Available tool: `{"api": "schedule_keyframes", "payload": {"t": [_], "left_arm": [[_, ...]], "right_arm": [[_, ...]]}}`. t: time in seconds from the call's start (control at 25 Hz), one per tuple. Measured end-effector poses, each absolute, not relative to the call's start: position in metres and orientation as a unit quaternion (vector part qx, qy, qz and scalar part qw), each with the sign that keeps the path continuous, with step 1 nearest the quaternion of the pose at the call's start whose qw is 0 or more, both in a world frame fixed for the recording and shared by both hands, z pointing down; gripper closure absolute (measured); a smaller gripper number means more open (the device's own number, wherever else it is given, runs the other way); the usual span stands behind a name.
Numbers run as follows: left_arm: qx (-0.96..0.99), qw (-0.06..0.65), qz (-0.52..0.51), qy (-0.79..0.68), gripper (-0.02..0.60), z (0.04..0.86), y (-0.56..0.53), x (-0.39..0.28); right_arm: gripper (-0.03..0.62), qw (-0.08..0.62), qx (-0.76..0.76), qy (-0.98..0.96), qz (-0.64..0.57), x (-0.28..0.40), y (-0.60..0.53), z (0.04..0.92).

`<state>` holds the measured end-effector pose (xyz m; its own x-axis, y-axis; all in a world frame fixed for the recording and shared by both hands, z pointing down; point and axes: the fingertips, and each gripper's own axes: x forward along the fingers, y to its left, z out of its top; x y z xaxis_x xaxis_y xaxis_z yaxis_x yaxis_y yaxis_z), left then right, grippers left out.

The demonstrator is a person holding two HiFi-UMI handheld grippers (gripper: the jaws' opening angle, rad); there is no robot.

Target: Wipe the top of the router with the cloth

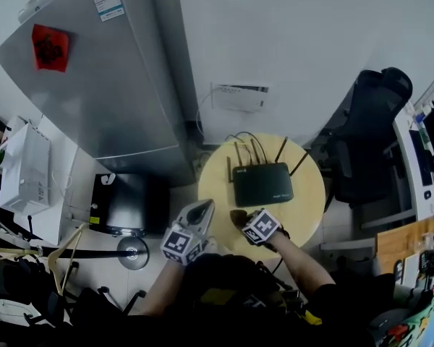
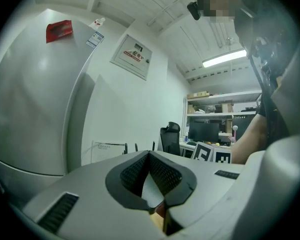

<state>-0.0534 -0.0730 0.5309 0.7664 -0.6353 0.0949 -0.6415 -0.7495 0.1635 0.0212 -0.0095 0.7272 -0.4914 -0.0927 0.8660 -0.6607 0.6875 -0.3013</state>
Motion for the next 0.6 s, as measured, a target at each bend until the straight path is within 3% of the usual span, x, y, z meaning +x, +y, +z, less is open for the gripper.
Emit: {"api": "schedule_keyframes", "payload": {"t": [0.28, 0.6], "left_arm": [[0.941, 0.077, 0.017, -0.328, 0.584, 0.529, -0.063, -0.048], [0.968, 0.062, 0.019, -0.242, 0.584, 0.521, -0.091, -0.034]], "right_arm": [[0.536, 0.371, 0.271, -0.815, 0.353, 0.017, -0.002, 0.71], [0.536, 0.335, 0.346, -0.789, 0.382, 0.001, -0.035, 0.715]]}}
